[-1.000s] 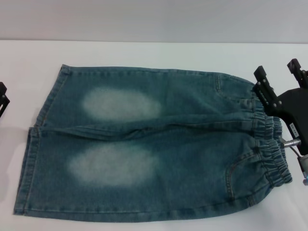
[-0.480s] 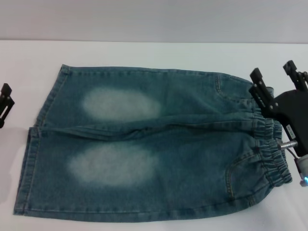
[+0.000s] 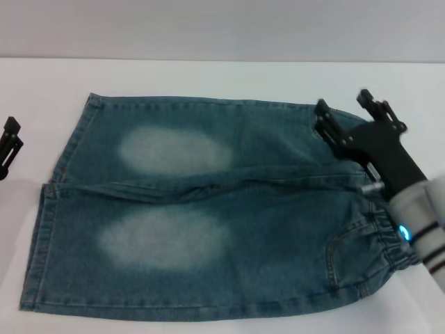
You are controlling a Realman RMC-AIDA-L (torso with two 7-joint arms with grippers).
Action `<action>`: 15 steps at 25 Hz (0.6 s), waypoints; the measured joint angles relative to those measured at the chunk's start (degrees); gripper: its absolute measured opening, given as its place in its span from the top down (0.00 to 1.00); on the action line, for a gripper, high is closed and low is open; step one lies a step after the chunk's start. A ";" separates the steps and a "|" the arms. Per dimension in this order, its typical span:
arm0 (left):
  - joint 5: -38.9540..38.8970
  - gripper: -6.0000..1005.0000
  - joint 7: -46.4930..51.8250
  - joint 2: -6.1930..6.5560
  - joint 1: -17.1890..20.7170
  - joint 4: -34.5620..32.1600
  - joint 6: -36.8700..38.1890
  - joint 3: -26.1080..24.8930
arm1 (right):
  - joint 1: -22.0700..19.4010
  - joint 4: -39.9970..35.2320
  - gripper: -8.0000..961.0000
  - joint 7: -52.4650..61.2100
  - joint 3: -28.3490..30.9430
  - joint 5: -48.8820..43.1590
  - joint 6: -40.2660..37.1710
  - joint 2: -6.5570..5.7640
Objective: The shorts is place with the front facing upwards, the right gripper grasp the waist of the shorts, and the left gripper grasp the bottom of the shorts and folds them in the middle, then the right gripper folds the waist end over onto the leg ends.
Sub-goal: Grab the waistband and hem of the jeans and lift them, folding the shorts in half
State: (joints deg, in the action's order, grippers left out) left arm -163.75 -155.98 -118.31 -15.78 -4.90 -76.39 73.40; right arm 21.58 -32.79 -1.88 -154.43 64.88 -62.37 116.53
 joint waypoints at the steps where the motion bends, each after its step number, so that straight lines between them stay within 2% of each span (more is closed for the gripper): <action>1: 0.01 0.17 0.84 0.08 0.05 -0.38 0.21 0.27 | 0.29 -2.02 0.22 -1.25 1.08 -0.02 2.29 -0.76; 4: 0.00 0.17 1.29 0.15 0.12 -0.80 0.46 0.51 | 0.72 -9.03 0.22 -5.68 5.53 -0.02 10.32 -2.98; 5: 0.05 0.17 1.81 0.17 0.49 -2.49 1.58 1.53 | 0.62 -12.39 0.22 -7.64 7.90 -0.02 14.00 -3.93; 6: 0.10 0.17 3.19 0.21 1.50 -6.90 4.69 4.15 | 0.38 -14.79 0.22 -8.92 9.66 -0.02 16.52 -4.50; 7: 0.10 0.17 3.19 0.21 1.50 -6.90 4.69 4.15 | 0.01 -17.35 0.22 -10.31 11.74 -0.01 19.43 -5.05; 8: 0.10 0.17 4.64 0.29 2.56 -10.83 7.93 6.30 | -0.35 -19.49 0.22 -11.70 13.67 -0.02 22.05 -5.33; 11: 0.10 0.17 4.64 0.29 2.56 -10.83 7.93 6.30 | -2.03 -26.12 0.22 -16.89 20.94 -0.02 31.91 -5.36; 12: 0.19 0.17 5.77 0.38 6.62 -23.64 19.06 11.62 | -2.58 -27.89 0.22 -18.14 23.21 -0.02 35.32 -5.10; 13: 0.25 0.17 6.50 0.43 9.73 -33.79 28.71 14.60 | -3.12 -29.78 0.22 -19.06 25.72 -0.02 39.32 -4.78; 15: 0.25 0.17 6.50 0.43 9.73 -33.79 28.71 14.60 | -3.94 -33.47 0.22 -20.00 32.45 -0.02 50.79 -3.80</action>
State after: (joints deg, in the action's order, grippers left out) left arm -163.50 -149.48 -117.88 -6.06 -38.69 -47.68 88.00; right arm 17.65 -66.26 -21.88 -121.98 64.86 -11.58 112.72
